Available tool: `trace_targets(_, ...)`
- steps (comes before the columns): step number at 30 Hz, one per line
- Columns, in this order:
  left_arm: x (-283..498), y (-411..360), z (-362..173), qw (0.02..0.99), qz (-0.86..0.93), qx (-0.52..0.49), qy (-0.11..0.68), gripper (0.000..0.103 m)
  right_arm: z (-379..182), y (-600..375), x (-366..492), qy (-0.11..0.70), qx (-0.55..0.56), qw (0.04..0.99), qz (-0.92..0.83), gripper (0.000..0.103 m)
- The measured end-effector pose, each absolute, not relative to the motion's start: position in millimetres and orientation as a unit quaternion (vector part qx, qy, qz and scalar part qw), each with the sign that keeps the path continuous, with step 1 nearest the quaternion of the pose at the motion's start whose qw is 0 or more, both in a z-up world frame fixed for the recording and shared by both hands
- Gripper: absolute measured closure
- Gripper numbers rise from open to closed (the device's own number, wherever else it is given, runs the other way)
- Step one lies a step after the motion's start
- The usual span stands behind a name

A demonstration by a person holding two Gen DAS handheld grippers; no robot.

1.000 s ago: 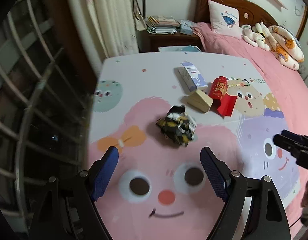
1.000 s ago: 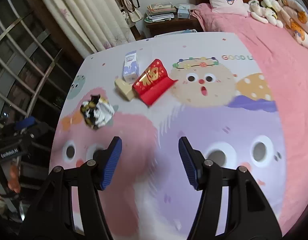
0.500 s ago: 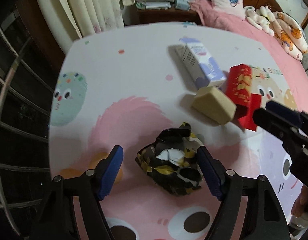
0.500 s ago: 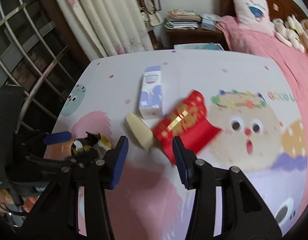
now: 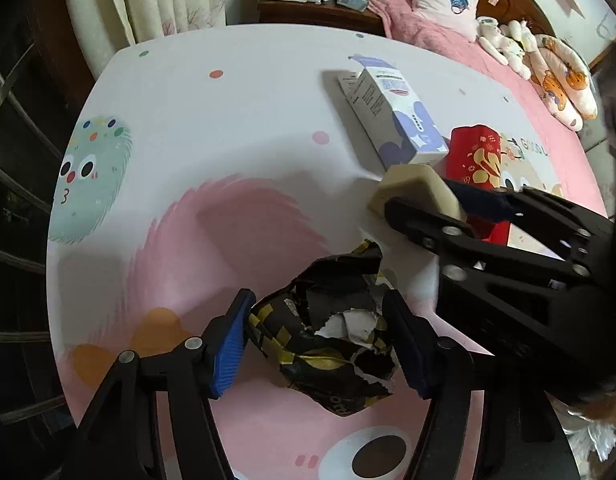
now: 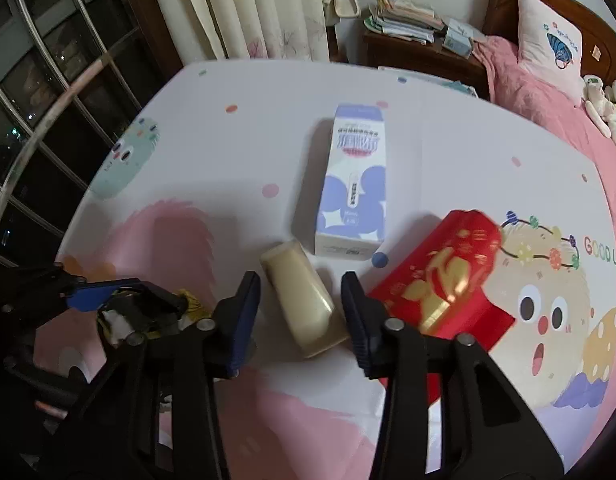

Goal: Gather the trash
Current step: 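Grasp the black-and-gold wrapper with the left gripper while the right gripper grasps the beige block, then carry wrapper and beige block over the bin and open both grippers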

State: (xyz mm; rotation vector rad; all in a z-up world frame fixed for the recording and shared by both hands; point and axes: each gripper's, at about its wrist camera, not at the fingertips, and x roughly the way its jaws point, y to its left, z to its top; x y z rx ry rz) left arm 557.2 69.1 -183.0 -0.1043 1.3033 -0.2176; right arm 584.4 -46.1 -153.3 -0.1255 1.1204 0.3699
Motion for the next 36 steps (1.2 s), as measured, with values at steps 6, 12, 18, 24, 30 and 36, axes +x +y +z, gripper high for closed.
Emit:
trace_targets(6, 543, 65, -174, 0.802, -0.11, -0.048, 0.585, 0.046, -153, -45, 576, 0.53, -0.042, 0.829, 0.175, 0.079)
trace_targets(12, 514, 61, -144, 0.82, -0.11, -0.042, 0.561, 0.046, -129, -68, 540, 0.521, -0.013, 0.838, 0.163, 0.079)
trace_targets(18, 444, 59, -100, 0.837, -0.094, -0.047, 0.536, 0.046, -97, -105, 469, 0.504, 0.025, 0.847, 0.168, 0.079)
trace_targets(24, 334, 53, -58, 0.849, -0.066, -0.05, 0.522, 0.046, -70, -148, 363, 0.495, 0.045, 0.846, 0.192, 0.08)
trace_targets(30, 235, 23, -41, 0.855, -0.052, -0.051, 0.513, 0.046, -55, -188, 259, 0.495, 0.045, 0.843, 0.205, 0.08)
trace_targets(36, 144, -9, -43, 0.854, -0.043, -0.046, 0.517, 0.046, -51, -224, 164, 0.501, 0.042, 0.836, 0.219, 0.08)
